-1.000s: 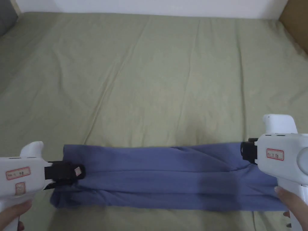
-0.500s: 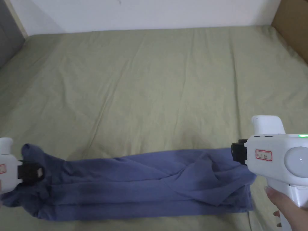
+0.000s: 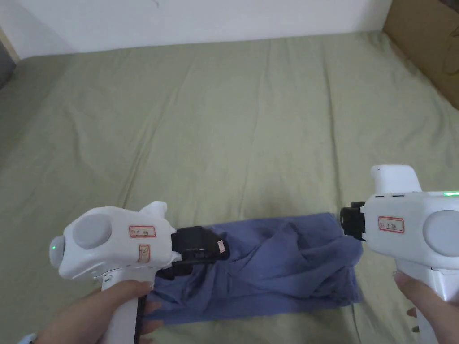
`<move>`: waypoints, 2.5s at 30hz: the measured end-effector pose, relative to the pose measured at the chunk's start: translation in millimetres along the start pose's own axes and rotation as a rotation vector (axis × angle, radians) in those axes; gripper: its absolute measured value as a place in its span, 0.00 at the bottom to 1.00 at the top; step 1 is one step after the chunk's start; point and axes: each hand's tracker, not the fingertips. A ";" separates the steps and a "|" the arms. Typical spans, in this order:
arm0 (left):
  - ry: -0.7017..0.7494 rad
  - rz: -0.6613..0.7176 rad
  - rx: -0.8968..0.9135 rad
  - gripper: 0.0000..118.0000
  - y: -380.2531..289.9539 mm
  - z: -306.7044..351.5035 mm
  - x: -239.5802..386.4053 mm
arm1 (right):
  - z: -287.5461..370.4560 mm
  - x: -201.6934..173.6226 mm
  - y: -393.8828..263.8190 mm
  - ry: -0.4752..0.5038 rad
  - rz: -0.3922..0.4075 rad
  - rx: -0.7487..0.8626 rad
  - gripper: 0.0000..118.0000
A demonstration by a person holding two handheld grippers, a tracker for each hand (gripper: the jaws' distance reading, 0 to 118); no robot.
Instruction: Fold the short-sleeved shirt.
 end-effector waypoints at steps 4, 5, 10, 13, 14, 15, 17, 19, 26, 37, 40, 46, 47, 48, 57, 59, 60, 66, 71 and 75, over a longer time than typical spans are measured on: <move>-0.041 -0.025 0.080 0.98 -6.7 27.4 -5.1 | -1.2 -3.3 1.2 0.003 0.012 0.004 0.02; 0.005 -0.052 0.109 0.97 -6.5 36.6 -8.0 | -1.9 -4.6 1.8 0.007 0.014 0.005 0.02; 0.205 -0.142 0.126 0.01 -9.4 60.2 -12.1 | -5.6 -12.8 2.6 0.026 0.023 0.003 0.02; 0.161 -0.092 0.079 0.00 -11.2 48.1 -19.7 | -7.3 -14.6 1.8 0.031 0.032 -0.002 0.02; 0.141 -0.082 0.055 0.00 -10.7 40.2 -20.5 | -7.6 -14.5 1.5 0.033 0.031 -0.004 0.02; 0.146 -0.091 0.052 0.00 -12.7 30.6 -18.3 | -8.3 -14.0 1.2 0.034 0.029 -0.006 0.02; 0.135 -0.114 -0.012 0.00 -13.8 6.9 -14.1 | -9.6 -12.6 0.1 0.033 0.026 -0.010 0.02; 0.108 -0.102 -0.073 0.00 -15.0 -20.9 -12.6 | -11.4 -10.3 -1.0 0.029 0.023 -0.017 0.02; 0.045 -0.023 -0.057 0.00 -12.2 -46.0 -17.6 | -8.9 -5.9 -2.4 0.014 0.020 -0.020 0.02; -0.128 0.170 0.268 0.02 -17.8 103.4 -113.9 | -4.9 -10.1 2.1 0.006 0.033 -0.005 0.02; -0.186 0.266 0.302 0.56 -18.0 122.3 -153.4 | -8.7 -12.0 1.8 0.002 0.034 -0.016 0.02; -0.292 0.314 0.261 1.00 -12.6 113.0 -193.7 | -13.8 -7.7 5.8 -0.023 0.018 -0.028 0.02; -0.342 0.308 0.260 1.00 -10.4 111.8 -193.6 | -14.5 -5.4 7.3 -0.029 0.014 -0.027 0.02; -0.398 0.294 0.253 1.00 -4.9 110.9 -191.2 | -15.0 -3.8 8.4 -0.034 0.011 -0.028 0.02; -0.519 0.122 0.032 1.00 17.2 32.4 -139.5 | -22.5 -9.5 10.2 -0.044 0.027 -0.048 0.02; -0.561 0.177 0.053 0.99 13.4 22.0 -144.1 | -24.1 -13.2 8.9 -0.035 0.037 -0.057 0.02; -0.547 0.186 0.074 0.92 14.8 23.4 -144.6 | -24.9 -14.6 8.2 -0.032 0.041 -0.062 0.02; -0.323 0.197 0.137 0.11 0.7 11.8 -147.8 | -25.0 -15.1 7.3 -0.026 0.044 -0.067 0.02; 0.012 -0.054 0.158 0.11 -7.4 36.2 -89.4 | -14.4 -13.9 9.3 -0.030 0.046 -0.051 0.02; 0.236 -0.162 0.176 0.11 -22.3 71.3 -74.4 | -3.5 -12.5 11.4 -0.008 0.030 -0.023 0.02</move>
